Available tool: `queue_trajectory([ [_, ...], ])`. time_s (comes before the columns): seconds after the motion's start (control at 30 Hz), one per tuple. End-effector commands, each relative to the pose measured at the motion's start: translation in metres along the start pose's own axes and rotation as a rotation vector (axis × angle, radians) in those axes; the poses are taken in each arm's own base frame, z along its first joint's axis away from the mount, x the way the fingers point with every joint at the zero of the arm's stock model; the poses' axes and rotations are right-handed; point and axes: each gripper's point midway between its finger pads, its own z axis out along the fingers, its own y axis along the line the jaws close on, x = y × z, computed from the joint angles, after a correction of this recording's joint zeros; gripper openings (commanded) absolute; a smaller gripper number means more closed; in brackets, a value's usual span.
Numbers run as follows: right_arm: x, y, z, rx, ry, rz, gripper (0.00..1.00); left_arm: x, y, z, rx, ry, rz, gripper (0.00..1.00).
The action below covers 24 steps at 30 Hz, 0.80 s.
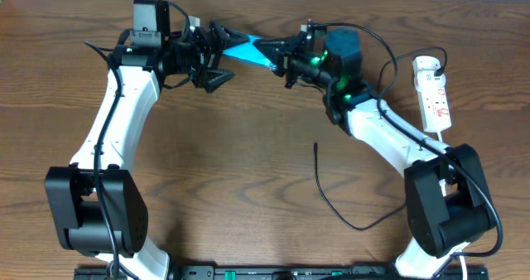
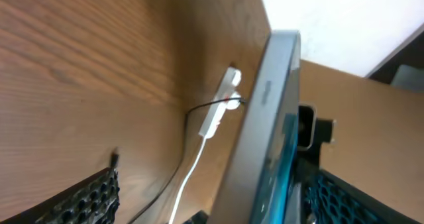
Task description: Plug charger to phone and switch on socket
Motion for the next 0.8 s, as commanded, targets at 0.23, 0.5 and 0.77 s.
queue_trajectory([
  [0.23, 0.018, 0.021, 0.017, -0.082, -0.061, 0.048, 0.01, -0.011, -0.049, -0.009, 0.154, -0.052, -0.013, 0.82],
  [0.5, 0.017, 0.051, 0.015, -0.209, -0.102, 0.058, 0.01, -0.023, -0.072, -0.015, 0.232, -0.106, -0.002, 0.61],
  [0.77, 0.024, 0.05, 0.019, -0.213, -0.1, 0.073, 0.01, -0.028, -0.075, -0.016, 0.238, -0.134, 0.0, 0.36],
])
